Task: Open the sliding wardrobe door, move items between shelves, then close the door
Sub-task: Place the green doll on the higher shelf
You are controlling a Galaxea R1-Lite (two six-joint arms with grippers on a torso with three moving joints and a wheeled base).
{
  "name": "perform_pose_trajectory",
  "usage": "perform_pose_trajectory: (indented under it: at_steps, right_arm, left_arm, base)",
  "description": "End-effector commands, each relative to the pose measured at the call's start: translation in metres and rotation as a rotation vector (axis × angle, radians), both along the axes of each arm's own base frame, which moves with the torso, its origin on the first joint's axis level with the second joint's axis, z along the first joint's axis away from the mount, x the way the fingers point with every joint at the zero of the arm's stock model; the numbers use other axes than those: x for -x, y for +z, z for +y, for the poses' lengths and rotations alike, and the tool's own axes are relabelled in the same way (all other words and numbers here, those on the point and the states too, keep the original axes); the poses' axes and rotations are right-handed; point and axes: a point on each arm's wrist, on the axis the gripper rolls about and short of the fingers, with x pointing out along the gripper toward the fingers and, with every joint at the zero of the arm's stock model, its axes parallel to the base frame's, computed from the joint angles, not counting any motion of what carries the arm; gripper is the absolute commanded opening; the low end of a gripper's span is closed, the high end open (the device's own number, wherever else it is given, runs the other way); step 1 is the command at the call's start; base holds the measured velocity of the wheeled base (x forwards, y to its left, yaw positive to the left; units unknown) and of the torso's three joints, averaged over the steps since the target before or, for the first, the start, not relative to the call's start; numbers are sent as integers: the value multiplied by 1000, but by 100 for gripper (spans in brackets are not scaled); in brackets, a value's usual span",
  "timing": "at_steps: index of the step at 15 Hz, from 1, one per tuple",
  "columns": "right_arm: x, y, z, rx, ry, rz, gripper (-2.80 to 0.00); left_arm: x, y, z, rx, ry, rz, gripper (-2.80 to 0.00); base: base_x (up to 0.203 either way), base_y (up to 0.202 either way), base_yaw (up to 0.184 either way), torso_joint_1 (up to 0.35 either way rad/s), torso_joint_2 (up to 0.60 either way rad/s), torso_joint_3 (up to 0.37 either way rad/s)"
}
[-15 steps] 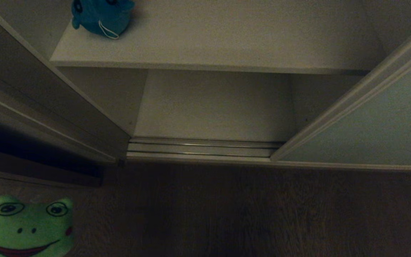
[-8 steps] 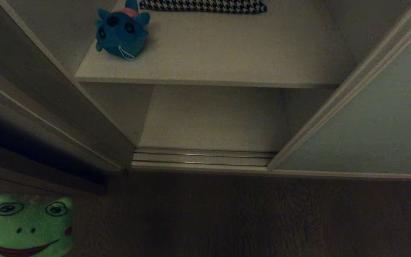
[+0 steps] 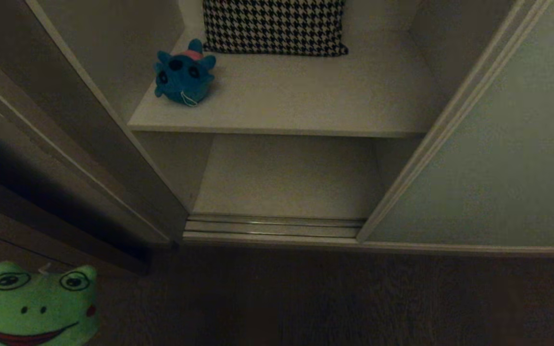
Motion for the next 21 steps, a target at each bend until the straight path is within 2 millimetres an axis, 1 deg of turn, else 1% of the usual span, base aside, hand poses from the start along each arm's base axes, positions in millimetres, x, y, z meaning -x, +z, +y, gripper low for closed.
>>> perform_pose_trajectory:
  at_steps: [1, 3, 8, 12, 13, 14, 15, 17, 18, 19, 21]
  right_arm:
    - [0, 0, 0, 0, 1, -3, -280]
    - [0, 0, 0, 0, 1, -3, -280]
    - [0, 0, 0, 0, 1, -3, -280]
    - [0, 0, 0, 0, 1, -3, -280]
    - [0, 0, 0, 0, 1, -3, -280]
    - [0, 0, 0, 0, 1, -3, -280]
    - [0, 0, 0, 0, 1, -5, -280]
    - [0, 0, 0, 0, 1, -3, -280]
    - [0, 0, 0, 0, 1, -3, -280]
    - [0, 0, 0, 0, 1, -3, -280]
    - [0, 0, 0, 0, 1, -3, -280]
  left_arm:
    - [0, 0, 0, 0, 0, 3, -280]
    - [0, 0, 0, 3, 0, 3, -280]
    - [0, 0, 0, 5, 0, 5, -280]
    - [0, 1, 0, -53, 1, -3, -280]
    - [1, 5, 0, -76, 3, -27, -280]
    - [3, 13, 0, -87, 3, -66, -280]
    - [8, 26, 0, -91, 1, -110, -280]
    - [17, 58, -1, -97, -32, -175, -280]
    - [14, 72, -1, -98, -58, -159, -280]
    - [6, 91, -2, -96, -79, -124, -280]
    - [-18, 134, -3, -85, -125, -64, -280]
  base:
    - [0, 0, 0, 2, -2, 205]
    - [0, 0, 0, -1, 2, 205]
    - [0, 0, 0, 1, 1, 15]
    - [0, 0, 0, 3, 4, 49]
    - [0, 0, 0, 0, 0, 0]
    - [0, 0, 0, 0, 0, 0]
    - [0, 0, 0, 0, 0, 0]
    - [0, 0, 0, 0, 0, 0]
    - [0, 0, 0, 0, 0, 0]
    - [0, 0, 0, 0, 0, 0]
    - [0, 0, 0, 0, 0, 0]
